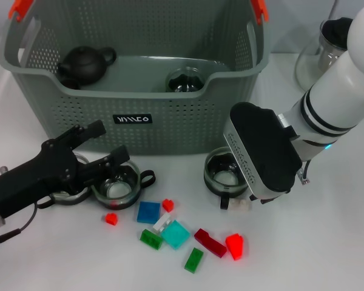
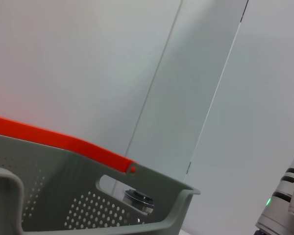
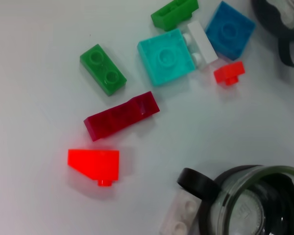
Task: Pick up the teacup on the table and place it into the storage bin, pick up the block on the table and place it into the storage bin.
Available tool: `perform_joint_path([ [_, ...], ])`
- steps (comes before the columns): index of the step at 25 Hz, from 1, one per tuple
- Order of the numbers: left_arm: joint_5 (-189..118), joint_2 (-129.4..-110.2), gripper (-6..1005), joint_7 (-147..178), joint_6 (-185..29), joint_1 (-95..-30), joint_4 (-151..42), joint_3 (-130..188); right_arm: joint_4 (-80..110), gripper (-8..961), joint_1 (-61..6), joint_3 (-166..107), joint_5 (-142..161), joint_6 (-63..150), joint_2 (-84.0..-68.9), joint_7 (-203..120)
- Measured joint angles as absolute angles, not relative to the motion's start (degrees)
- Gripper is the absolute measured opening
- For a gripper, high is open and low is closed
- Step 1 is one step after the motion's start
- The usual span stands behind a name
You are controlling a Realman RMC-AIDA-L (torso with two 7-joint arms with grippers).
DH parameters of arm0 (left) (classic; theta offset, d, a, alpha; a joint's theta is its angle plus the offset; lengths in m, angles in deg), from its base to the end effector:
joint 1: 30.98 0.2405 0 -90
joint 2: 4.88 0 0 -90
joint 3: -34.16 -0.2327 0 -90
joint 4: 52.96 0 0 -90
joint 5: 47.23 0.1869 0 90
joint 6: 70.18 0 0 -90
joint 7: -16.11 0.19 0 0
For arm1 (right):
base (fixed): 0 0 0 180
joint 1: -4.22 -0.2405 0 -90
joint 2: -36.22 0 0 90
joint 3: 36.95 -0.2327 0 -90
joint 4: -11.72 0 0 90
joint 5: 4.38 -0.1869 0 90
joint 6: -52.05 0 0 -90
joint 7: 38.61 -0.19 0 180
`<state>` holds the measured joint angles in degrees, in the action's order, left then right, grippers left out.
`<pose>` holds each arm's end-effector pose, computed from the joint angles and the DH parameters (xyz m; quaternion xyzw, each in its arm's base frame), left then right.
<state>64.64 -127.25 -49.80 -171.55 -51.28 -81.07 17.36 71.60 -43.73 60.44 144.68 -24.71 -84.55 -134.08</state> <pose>-0.2356 0.2665 -0.0069 -0.8423 -0.2623 -0.4191 0.2145 0.1628 0.3394 -0.1022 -0.9255 -0.2420 -0.2910 0.0139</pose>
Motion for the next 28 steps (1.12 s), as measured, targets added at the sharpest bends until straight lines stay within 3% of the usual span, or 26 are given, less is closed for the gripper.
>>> perform_joint_path([
  [16,64.65,-127.32,930,-49.8,-171.51,-50.6,-81.09,17.37,70.31,430,-44.57,60.52,144.13,-24.4,-84.63,-135.1],
  [27,64.65,-127.32,930,-49.75,-171.52,-50.42,-81.09,17.37,70.49,57,-44.78,60.15,143.88,-26.55,-84.54,-135.75],
  [28,64.65,-127.32,930,-49.75,-171.52,-50.41,-81.09,17.37,70.66,57,-44.83,60.11,143.72,-26.89,-84.5,-135.9],
])
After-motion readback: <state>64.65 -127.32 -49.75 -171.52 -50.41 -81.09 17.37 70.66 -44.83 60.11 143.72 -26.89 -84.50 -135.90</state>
